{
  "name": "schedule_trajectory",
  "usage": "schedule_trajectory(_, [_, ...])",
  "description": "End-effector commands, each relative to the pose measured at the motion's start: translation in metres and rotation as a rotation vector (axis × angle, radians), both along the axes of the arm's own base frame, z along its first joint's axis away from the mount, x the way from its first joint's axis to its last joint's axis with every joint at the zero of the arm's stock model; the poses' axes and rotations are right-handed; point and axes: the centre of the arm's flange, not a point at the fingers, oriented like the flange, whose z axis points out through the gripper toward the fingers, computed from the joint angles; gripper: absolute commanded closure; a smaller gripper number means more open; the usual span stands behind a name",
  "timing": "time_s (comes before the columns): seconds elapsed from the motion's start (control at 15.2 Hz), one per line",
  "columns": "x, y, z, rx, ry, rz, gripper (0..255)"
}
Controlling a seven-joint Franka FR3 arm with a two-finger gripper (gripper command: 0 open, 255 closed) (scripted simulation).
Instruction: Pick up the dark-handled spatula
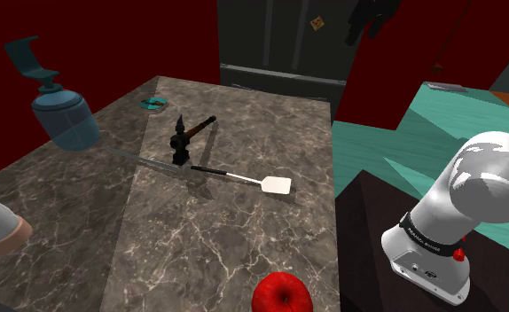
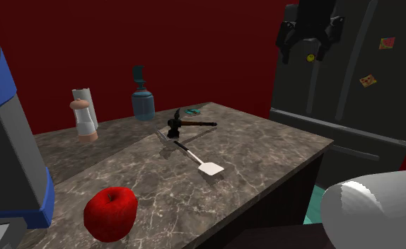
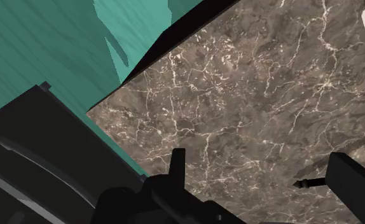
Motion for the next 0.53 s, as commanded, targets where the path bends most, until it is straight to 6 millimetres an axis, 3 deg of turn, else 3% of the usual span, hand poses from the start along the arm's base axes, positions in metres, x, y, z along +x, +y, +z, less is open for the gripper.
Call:
schedule_trajectory(0.0, [0.0, 0.0, 0.0, 0.0, 0.0, 0.0, 0])
schedule_trajectory(0.46, [0.046, 0.052, -0.058, 0.009, 0.045, 0.132, 0])
